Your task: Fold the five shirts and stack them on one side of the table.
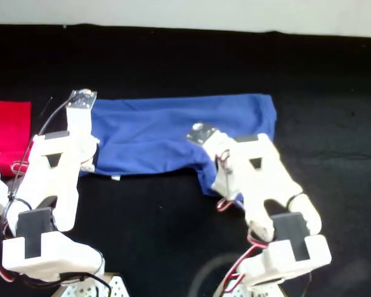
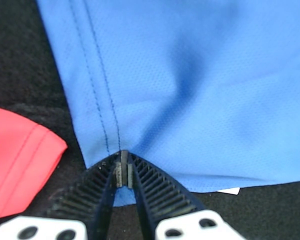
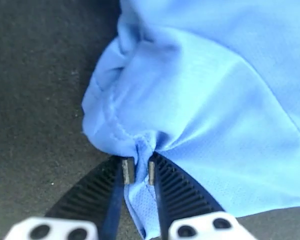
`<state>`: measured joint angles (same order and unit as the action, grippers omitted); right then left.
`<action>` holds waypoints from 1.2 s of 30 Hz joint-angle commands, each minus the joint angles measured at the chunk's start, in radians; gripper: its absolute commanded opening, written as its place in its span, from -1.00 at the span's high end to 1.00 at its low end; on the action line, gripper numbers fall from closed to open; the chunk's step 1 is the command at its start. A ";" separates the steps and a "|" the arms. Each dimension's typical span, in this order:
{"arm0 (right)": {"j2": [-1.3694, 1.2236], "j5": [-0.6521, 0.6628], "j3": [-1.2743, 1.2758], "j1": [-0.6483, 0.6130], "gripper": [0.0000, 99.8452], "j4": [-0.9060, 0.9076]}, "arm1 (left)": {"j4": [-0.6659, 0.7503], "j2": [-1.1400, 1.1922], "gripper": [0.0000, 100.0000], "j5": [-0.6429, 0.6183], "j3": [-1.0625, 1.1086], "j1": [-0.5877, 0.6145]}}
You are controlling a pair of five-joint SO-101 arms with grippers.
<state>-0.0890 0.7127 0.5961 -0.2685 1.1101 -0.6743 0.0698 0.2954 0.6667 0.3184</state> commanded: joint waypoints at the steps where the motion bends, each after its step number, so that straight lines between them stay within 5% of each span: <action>1: 0.047 0.012 -0.051 0.058 0.99 0.107 | 0.031 0.010 0.98 0.011 0.001 -0.010; 10: 0.147 0.009 -0.272 0.130 0.99 0.136 | 0.031 0.010 0.98 0.011 0.001 -0.010; 21: -0.236 0.005 -0.680 0.127 0.98 0.084 | 0.031 0.010 0.98 0.011 0.001 -0.010; 25: -0.331 -0.103 -0.811 0.125 0.95 0.084 | 0.031 0.010 0.98 0.011 0.001 -0.010; 31: -0.418 -0.249 -0.937 0.128 0.65 0.077 | 0.031 0.010 0.98 0.011 0.001 -0.010; 36: -0.444 -0.367 -1.038 0.162 0.64 0.077 | 0.031 0.010 0.98 0.011 0.001 -0.010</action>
<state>-0.5432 0.4104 -0.3567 -0.1350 1.2022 -0.6743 0.0698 0.2954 0.6667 0.3168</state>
